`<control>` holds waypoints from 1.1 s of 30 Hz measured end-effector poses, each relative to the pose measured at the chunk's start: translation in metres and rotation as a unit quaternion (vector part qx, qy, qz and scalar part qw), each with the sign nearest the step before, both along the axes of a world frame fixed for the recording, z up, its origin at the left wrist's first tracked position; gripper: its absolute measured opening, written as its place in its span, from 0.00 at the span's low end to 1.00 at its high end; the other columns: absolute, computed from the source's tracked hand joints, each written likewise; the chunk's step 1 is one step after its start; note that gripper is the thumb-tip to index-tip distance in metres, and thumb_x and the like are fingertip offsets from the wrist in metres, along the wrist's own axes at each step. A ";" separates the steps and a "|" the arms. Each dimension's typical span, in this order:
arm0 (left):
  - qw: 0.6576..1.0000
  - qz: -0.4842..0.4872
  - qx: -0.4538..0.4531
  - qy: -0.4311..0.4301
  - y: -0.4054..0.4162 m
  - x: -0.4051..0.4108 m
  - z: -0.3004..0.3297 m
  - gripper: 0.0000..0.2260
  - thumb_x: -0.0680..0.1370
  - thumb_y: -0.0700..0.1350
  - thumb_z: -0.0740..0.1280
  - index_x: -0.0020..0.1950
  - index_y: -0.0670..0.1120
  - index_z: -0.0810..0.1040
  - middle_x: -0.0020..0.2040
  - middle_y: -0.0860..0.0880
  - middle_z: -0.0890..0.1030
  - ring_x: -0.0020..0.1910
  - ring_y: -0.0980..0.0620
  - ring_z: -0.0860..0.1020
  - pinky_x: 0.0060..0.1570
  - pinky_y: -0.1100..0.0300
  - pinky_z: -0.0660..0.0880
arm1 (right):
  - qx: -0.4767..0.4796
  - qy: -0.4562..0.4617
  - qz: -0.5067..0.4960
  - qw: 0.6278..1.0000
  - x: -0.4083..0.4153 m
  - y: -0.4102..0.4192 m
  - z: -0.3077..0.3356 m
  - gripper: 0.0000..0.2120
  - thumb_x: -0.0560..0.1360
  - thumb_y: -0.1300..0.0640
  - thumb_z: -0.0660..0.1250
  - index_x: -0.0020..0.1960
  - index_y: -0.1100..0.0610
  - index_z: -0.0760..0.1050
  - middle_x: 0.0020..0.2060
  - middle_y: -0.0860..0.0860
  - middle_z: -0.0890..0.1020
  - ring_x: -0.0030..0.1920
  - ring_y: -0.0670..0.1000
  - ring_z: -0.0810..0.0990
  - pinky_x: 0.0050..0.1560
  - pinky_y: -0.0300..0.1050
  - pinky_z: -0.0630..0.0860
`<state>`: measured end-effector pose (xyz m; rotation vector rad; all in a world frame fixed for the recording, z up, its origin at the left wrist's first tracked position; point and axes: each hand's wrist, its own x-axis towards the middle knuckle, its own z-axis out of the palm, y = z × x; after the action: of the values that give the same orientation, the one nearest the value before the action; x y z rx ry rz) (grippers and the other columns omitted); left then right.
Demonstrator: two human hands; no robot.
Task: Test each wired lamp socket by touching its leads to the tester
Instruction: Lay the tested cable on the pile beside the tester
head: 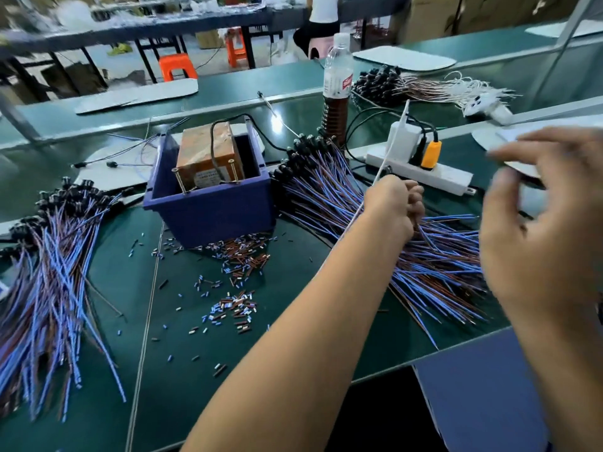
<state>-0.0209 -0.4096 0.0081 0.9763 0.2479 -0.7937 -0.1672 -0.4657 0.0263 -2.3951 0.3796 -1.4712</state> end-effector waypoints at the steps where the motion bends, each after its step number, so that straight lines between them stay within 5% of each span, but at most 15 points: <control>1: 1.000 0.022 -0.012 0.012 0.003 0.006 0.001 0.15 0.84 0.34 0.47 0.40 0.43 0.65 0.34 0.48 0.65 0.14 0.59 0.62 0.15 0.70 0.57 | -0.011 0.031 0.030 0.999 0.010 0.006 -0.001 0.11 0.82 0.55 0.61 0.59 0.54 0.80 0.57 0.54 0.82 0.60 0.62 0.77 0.61 0.62 0.73; 3: 0.998 0.055 -0.029 0.031 0.008 0.017 0.002 0.15 0.84 0.34 0.48 0.41 0.42 0.66 0.34 0.47 0.67 0.17 0.57 0.65 0.16 0.69 0.60 | 0.016 0.166 0.070 0.984 0.032 0.018 -0.007 0.14 0.83 0.54 0.63 0.65 0.58 0.78 0.52 0.59 0.85 0.56 0.65 0.79 0.56 0.60 0.75; 6: 0.992 0.098 -0.064 0.039 0.019 0.029 0.005 0.12 0.84 0.33 0.52 0.43 0.41 0.68 0.35 0.45 0.70 0.26 0.55 0.68 0.18 0.70 0.66 | 0.054 0.278 0.101 0.954 0.051 0.025 -0.020 0.18 0.84 0.51 0.64 0.72 0.53 0.71 0.50 0.61 0.86 0.53 0.66 0.82 0.52 0.61 0.78; 10: 0.983 0.154 -0.101 -0.010 0.035 0.040 0.018 0.12 0.86 0.34 0.55 0.44 0.38 0.72 0.36 0.43 0.73 0.30 0.53 0.71 0.23 0.69 0.73 | 0.098 0.257 0.141 0.951 0.061 0.024 -0.025 0.12 0.82 0.52 0.67 0.65 0.50 0.76 0.41 0.56 0.85 0.44 0.62 0.83 0.48 0.57 0.80; 13: 0.976 0.164 0.013 -0.144 0.047 0.048 0.020 0.14 0.86 0.39 0.62 0.42 0.40 0.78 0.36 0.45 0.78 0.31 0.52 0.75 0.32 0.63 0.77 | 0.089 0.226 0.114 0.963 0.066 0.015 -0.024 0.05 0.81 0.54 0.70 0.52 0.54 0.82 0.38 0.53 0.85 0.39 0.56 0.83 0.44 0.52 0.81; 15: 0.932 0.161 0.182 -0.268 0.057 0.056 0.016 0.13 0.83 0.44 0.68 0.40 0.43 0.83 0.35 0.46 0.80 0.33 0.49 0.77 0.41 0.58 0.77 | 0.077 0.237 0.094 0.964 0.067 0.008 -0.025 0.06 0.80 0.52 0.72 0.48 0.54 0.83 0.37 0.52 0.84 0.37 0.54 0.82 0.41 0.48 0.79; 18: 0.800 0.172 0.410 -0.404 0.073 0.066 0.008 0.14 0.81 0.51 0.71 0.40 0.44 0.86 0.35 0.47 0.84 0.36 0.47 0.82 0.41 0.58 0.78 | 0.064 0.282 0.072 0.955 0.066 0.002 -0.029 0.06 0.79 0.52 0.74 0.46 0.53 0.85 0.37 0.52 0.85 0.37 0.52 0.80 0.42 0.43 0.74; 22: 0.706 0.162 0.530 -0.440 0.087 0.065 -0.001 0.20 0.80 0.55 0.71 0.35 0.42 0.81 0.27 0.50 0.77 0.25 0.53 0.75 0.24 0.62 0.65 | 0.036 0.271 0.043 0.961 0.066 0.008 -0.034 0.04 0.76 0.51 0.76 0.46 0.52 0.88 0.37 0.52 0.87 0.36 0.54 0.81 0.41 0.42 0.72; 26: 0.649 0.104 0.587 -0.473 0.093 0.055 -0.006 0.23 0.82 0.59 0.66 0.39 0.42 0.80 0.31 0.47 0.79 0.31 0.46 0.78 0.28 0.59 0.68 | 0.040 0.256 -0.004 0.966 0.069 0.024 -0.043 0.05 0.74 0.50 0.78 0.44 0.51 0.85 0.38 0.52 0.86 0.42 0.59 0.83 0.41 0.47 0.78; 30: 0.688 0.040 0.544 -0.479 0.103 0.041 -0.002 0.23 0.81 0.55 0.69 0.33 0.41 0.73 0.30 0.42 0.76 0.30 0.44 0.74 0.35 0.55 0.75 | 0.035 0.265 -0.011 0.964 0.070 0.028 -0.048 0.05 0.74 0.53 0.79 0.46 0.54 0.86 0.42 0.56 0.83 0.48 0.62 0.79 0.48 0.52 0.78; 33: 0.783 -0.068 0.463 -0.409 0.128 0.027 0.007 0.20 0.81 0.52 0.70 0.40 0.36 0.83 0.32 0.41 0.83 0.29 0.47 0.76 0.32 0.55 0.80 | 0.035 0.247 -0.010 0.968 0.072 0.036 -0.042 0.09 0.74 0.55 0.78 0.53 0.56 0.86 0.47 0.58 0.83 0.50 0.64 0.80 0.50 0.54 0.77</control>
<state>0.0056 -0.2813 0.0146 2.2053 -0.2403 -0.2601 -0.0951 -0.4298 -0.0160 -2.6842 0.5564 -0.8295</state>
